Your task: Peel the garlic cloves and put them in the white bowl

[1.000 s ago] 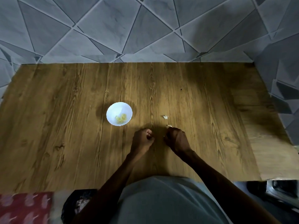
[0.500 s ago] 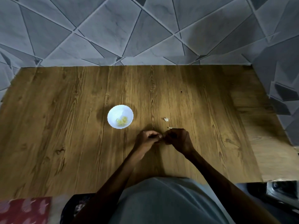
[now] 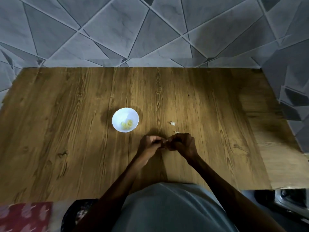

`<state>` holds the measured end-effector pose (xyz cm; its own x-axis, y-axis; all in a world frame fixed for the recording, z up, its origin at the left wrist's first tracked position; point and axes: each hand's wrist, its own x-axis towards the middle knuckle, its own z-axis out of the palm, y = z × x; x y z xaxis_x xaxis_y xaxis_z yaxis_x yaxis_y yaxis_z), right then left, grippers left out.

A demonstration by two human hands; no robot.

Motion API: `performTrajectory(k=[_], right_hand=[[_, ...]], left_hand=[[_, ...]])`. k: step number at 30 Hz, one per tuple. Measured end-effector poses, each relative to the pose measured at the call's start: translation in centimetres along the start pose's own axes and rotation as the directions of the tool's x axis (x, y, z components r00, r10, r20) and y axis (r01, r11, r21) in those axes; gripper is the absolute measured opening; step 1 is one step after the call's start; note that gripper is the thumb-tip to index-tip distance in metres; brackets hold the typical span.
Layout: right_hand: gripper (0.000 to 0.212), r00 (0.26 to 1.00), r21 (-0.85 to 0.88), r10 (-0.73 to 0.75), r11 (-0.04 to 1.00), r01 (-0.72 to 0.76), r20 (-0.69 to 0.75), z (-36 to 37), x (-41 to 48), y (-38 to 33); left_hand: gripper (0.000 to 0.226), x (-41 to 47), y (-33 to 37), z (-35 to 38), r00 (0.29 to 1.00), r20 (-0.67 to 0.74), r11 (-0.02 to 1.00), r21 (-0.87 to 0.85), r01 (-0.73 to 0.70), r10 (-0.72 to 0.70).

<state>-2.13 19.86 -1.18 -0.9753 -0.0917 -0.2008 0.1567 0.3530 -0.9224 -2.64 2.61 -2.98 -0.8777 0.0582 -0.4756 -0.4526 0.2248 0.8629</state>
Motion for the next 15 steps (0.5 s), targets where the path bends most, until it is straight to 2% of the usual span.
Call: performTrajectory(k=[3, 6, 8, 10, 12, 15], right_hand=[[0.014, 0.999, 0.028, 0.025, 0.999, -0.024, -0.040, 0.1, 0.2, 0.2], [0.011, 0.999, -0.170, -0.027, 0.985, 0.021, -0.033, 0.2, 0.9, 1.0], [0.007, 0.996, -0.346, -0.086, 0.933, 0.094, 0.039, 0.2, 1.5, 1.5], [0.008, 0.988, -0.452, -0.122, 0.879, 0.152, 0.094, 0.2, 1.8, 1.5], [0.010, 0.984, -0.449, -0.142, 0.876, 0.176, 0.109, 0.2, 1.8, 0.9], [0.005, 0.980, -0.361, -0.147, 0.914, 0.186, 0.133, -0.1, 1.5, 0.0]], left_hand=[[0.015, -0.1, 0.1, 0.0, 1.000, -0.026, 0.999, -0.041, -0.016, 0.015], [0.010, -0.3, 0.0, -0.1, 1.000, -0.020, 0.991, -0.135, 0.013, -0.015], [0.009, -0.4, 0.1, -0.2, 0.999, -0.038, 0.984, -0.175, 0.019, -0.026], [0.011, -0.6, 0.2, -0.4, 0.998, -0.048, 0.981, -0.193, 0.018, -0.028], [0.007, -0.7, 0.5, -0.7, 0.998, -0.060, 0.985, -0.174, -0.003, -0.008], [0.013, -0.6, 0.7, -0.9, 0.997, -0.067, 0.994, -0.104, -0.035, 0.029]])
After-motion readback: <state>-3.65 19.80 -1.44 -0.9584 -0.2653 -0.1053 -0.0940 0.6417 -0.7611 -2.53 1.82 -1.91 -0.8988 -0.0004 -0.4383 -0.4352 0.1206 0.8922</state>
